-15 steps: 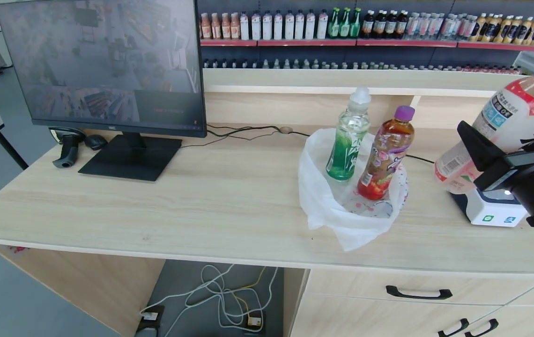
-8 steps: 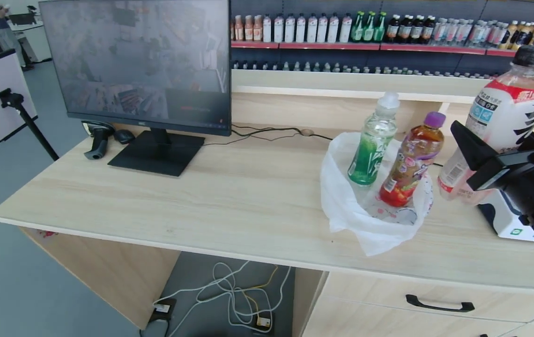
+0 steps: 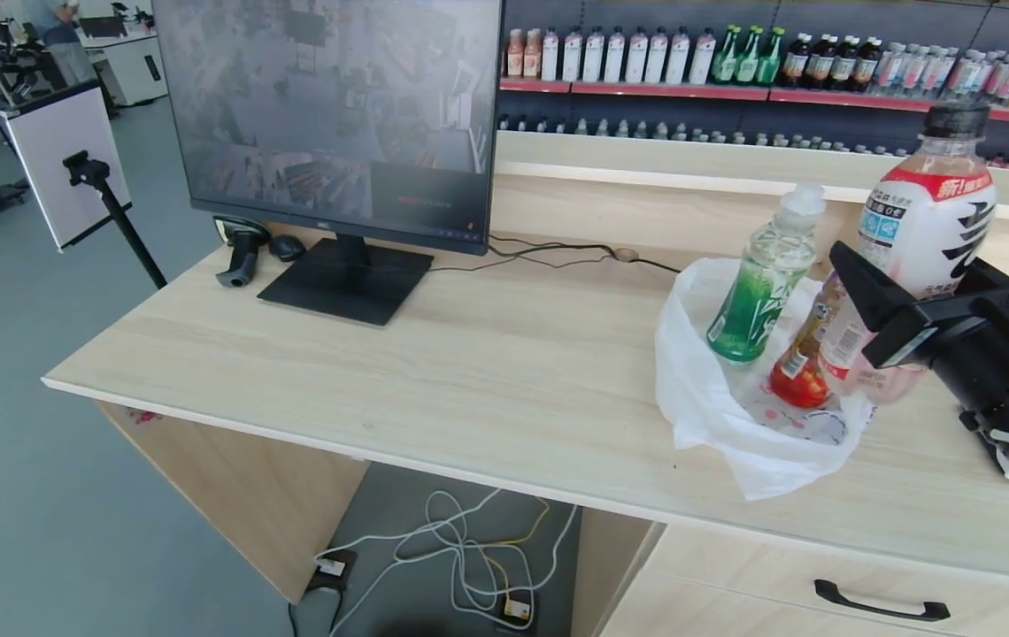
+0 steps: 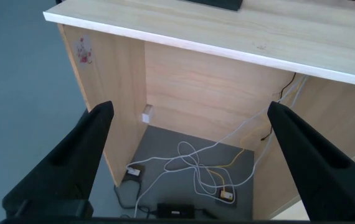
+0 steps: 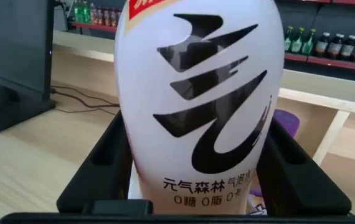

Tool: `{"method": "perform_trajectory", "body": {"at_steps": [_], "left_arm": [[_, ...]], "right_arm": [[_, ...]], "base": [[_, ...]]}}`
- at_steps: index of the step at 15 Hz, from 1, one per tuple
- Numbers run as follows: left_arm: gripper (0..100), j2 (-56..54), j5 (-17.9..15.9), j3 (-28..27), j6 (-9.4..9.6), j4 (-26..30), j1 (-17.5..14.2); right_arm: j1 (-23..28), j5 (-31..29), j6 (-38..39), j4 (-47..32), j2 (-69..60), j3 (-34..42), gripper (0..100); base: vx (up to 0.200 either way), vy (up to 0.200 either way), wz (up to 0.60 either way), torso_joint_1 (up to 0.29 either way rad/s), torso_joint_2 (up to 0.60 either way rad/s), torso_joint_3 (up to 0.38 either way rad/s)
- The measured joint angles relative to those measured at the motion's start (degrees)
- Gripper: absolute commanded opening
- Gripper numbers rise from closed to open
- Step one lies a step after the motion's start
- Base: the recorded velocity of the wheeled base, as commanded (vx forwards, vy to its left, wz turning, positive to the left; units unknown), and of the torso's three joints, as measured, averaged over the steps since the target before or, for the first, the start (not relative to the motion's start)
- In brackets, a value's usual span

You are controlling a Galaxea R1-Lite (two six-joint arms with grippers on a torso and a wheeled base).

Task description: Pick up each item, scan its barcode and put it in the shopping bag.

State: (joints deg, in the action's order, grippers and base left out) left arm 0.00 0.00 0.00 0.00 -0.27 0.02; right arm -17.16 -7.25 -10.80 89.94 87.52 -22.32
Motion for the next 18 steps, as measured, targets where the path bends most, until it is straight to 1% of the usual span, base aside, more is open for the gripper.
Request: {"method": "perform_trajectory", "body": {"at_steps": [5, 11, 14, 18], "left_arm": [[100, 0.00, 0.00, 0.00, 0.02, -0.06, -0.02], [100, 0.00, 0.00, 0.00, 0.07, -0.02, -0.02], [100, 0.00, 0.00, 0.00, 0.10, 0.00, -0.02], [100, 0.00, 0.00, 0.00, 0.10, 0.00, -0.02]], "right_arm": [[0.05, 0.09, 3.28, 0.00, 2.86, 0.17, 0], [-0.88, 0.72, 3.83, -0.06, 7.68, 0.72, 0], [-0.85, 0.74, 3.88, -0.04, 10.01, -0.20, 0], [-0.59, 0.72, 3.88, -0.02, 13.99, -3.28, 0]], "base": [[0.000, 0.000, 0.00, 0.000, 0.00, 0.000], [0.000, 0.000, 0.00, 0.000, 0.00, 0.000], [0.000, 0.000, 0.00, 0.000, 0.00, 0.000], [0.000, 0.000, 0.00, 0.000, 0.00, 0.000]]}}
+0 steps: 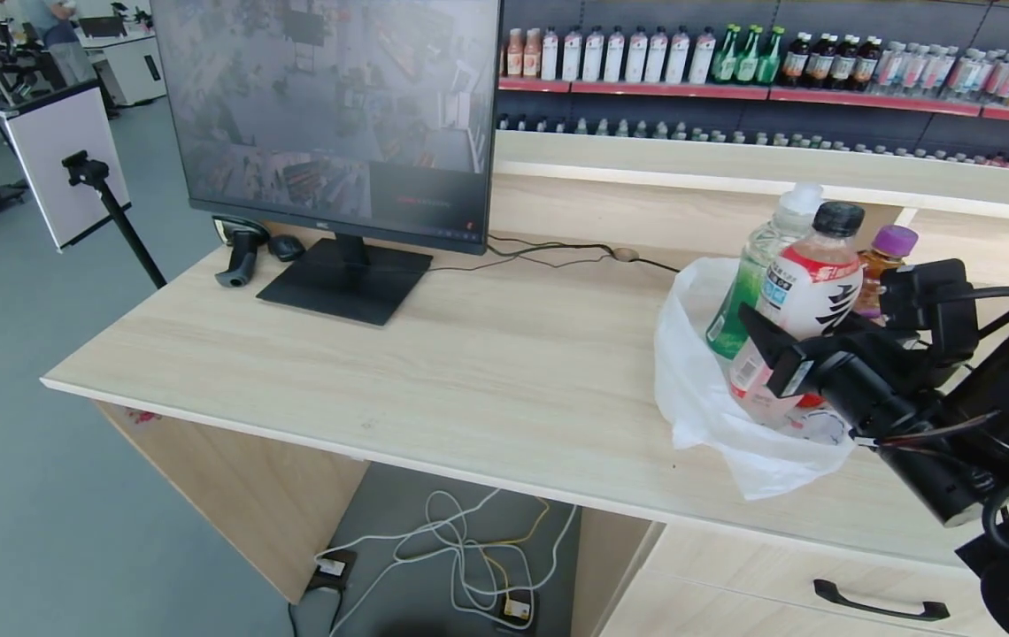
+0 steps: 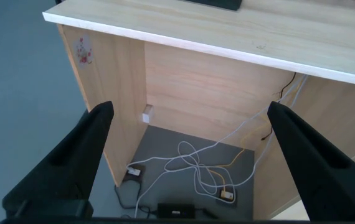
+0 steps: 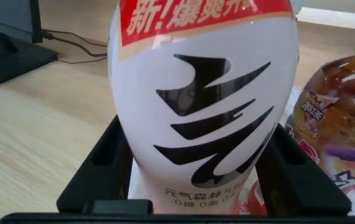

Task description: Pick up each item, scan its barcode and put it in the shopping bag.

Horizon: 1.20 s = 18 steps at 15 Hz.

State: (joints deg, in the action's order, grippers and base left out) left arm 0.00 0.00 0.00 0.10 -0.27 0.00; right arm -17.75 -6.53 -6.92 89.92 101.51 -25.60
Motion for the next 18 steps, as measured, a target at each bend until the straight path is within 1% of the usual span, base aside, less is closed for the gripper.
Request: {"method": "perform_trajectory", "body": {"at_steps": [6, 9, 15, 18], "left_arm": [[100, 0.00, 0.00, 0.00, 0.23, -0.22, 0.00], [100, 0.00, 0.00, 0.00, 0.20, -0.22, 0.00], [100, 0.00, 0.00, 0.00, 0.11, -0.16, 0.00], [100, 0.00, 0.00, 0.00, 0.09, -0.17, 0.00]], "right_arm": [[1.52, 0.05, -0.10, 0.02, 5.77, -3.45, 0], [3.32, 0.00, -0.07, 0.02, 7.89, -4.00, 0], [4.02, 0.02, -0.10, 0.29, 9.81, -4.17, 0], [4.02, 0.00, -0.07, 0.16, 9.74, -2.36, 0]], "base": [[0.000, 0.000, 0.00, 0.000, 0.00, 0.000], [0.000, 0.000, 0.00, 0.000, 0.00, 0.000], [0.000, 0.000, 0.00, 0.000, 0.00, 0.000], [0.000, 0.000, 0.00, 0.000, 0.00, 0.000]]}}
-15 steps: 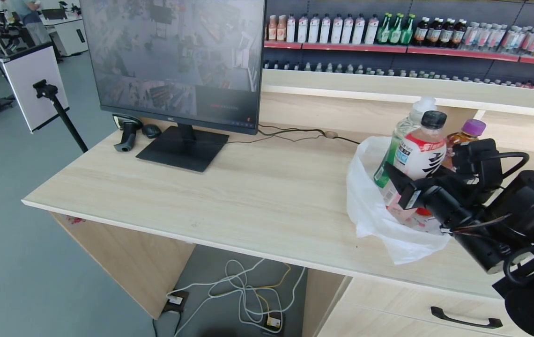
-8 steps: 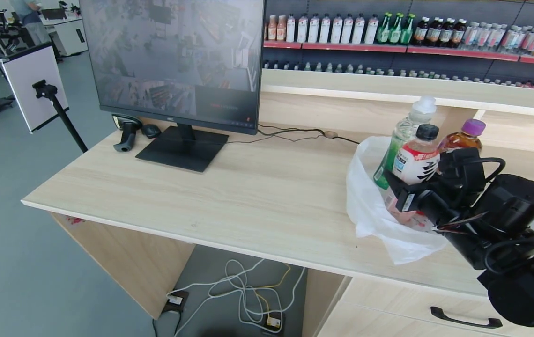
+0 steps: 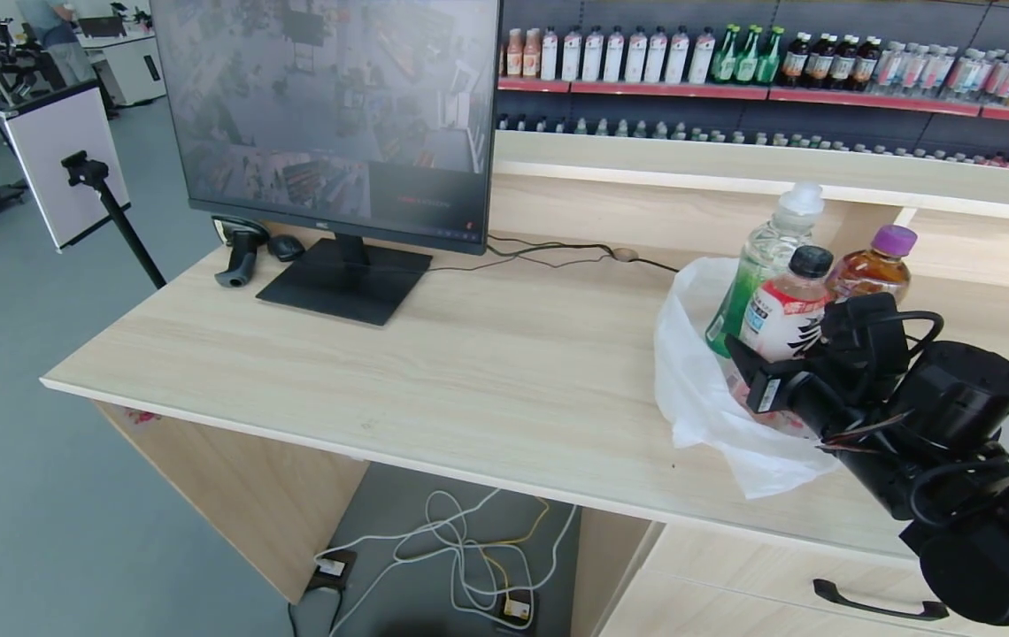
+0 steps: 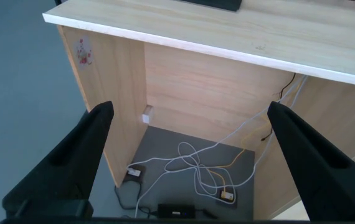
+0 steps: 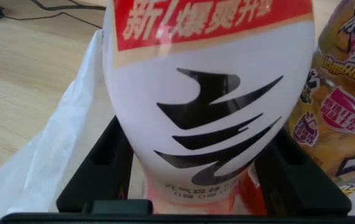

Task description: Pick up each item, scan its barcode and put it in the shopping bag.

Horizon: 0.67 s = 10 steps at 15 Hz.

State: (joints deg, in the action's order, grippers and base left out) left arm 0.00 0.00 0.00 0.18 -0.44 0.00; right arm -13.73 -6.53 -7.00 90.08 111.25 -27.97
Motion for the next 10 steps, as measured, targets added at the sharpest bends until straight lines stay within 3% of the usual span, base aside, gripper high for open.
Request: {"method": "perform_trajectory", "body": {"at_steps": [5, 6, 10], "left_arm": [[100, 0.00, 0.00, 0.00, 0.00, 0.01, 0.00], [100, 0.00, 0.00, 0.00, 0.00, 0.04, 0.00], [100, 0.00, 0.00, 0.00, 0.00, 0.01, 0.00]], "right_arm": [[-0.05, 0.02, -0.24, -0.11, -0.39, 2.45, 0], [-0.02, 0.05, -0.26, -0.11, -0.41, 2.61, 100], [0.00, 0.05, 1.01, -0.16, -0.52, 1.37, 100]], "base": [[0.000, 0.000, 0.00, 0.000, 0.00, 0.000], [0.000, 0.000, 0.00, 0.000, 0.00, 0.000], [0.000, 0.000, 0.00, 0.000, 0.00, 0.000]]}}
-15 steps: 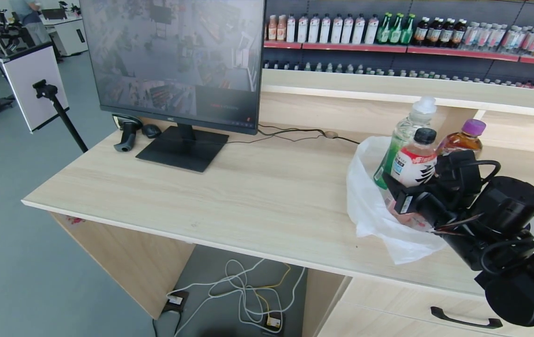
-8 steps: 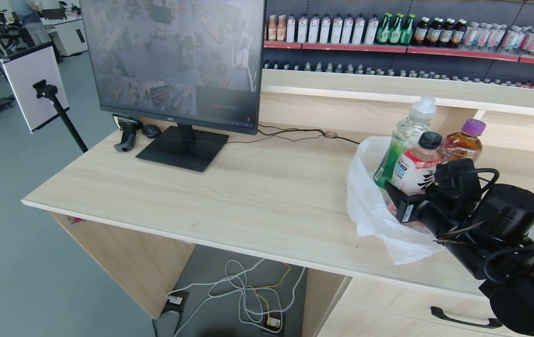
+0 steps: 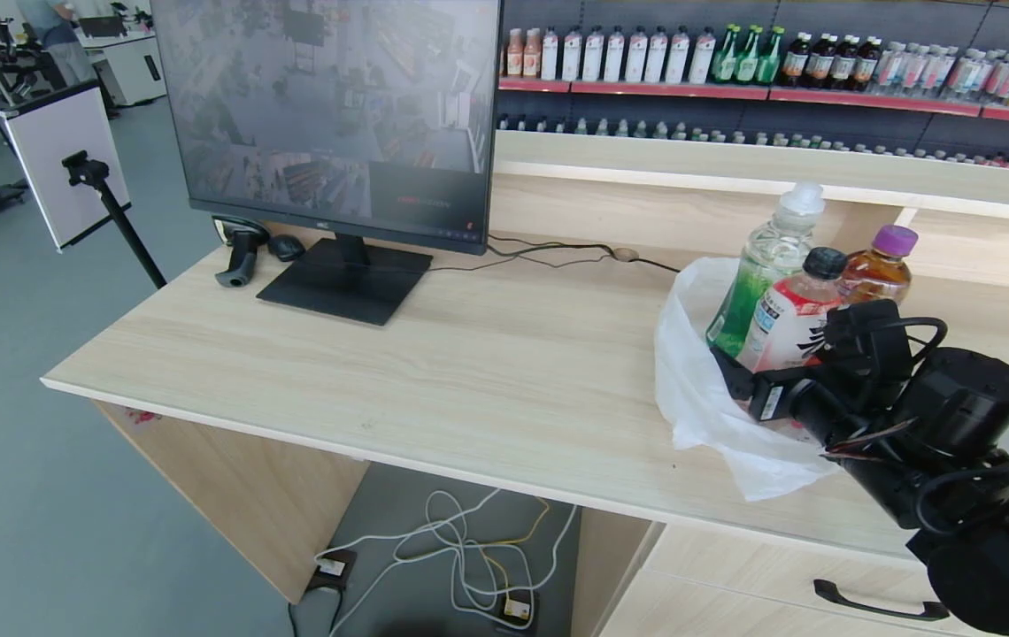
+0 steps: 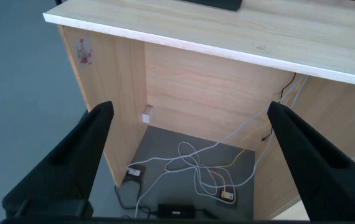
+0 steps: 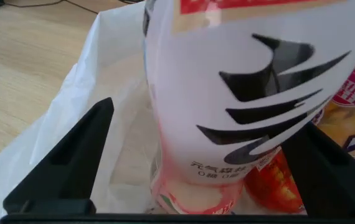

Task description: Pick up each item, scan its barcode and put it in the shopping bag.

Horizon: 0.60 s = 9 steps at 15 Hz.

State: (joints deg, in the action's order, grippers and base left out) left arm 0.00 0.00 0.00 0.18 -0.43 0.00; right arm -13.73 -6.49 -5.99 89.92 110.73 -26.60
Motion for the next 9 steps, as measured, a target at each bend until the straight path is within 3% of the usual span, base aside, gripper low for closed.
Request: {"method": "perform_trajectory", "body": {"at_steps": [9], "left_arm": [[100, 0.00, 0.00, 0.00, -0.16, 0.18, 0.00]], "right_arm": [[-2.08, -0.02, -0.02, 0.00, -10.68, 7.23, 100]], "base": [[0.000, 0.000, 0.00, 0.000, 0.00, 0.000]]}}
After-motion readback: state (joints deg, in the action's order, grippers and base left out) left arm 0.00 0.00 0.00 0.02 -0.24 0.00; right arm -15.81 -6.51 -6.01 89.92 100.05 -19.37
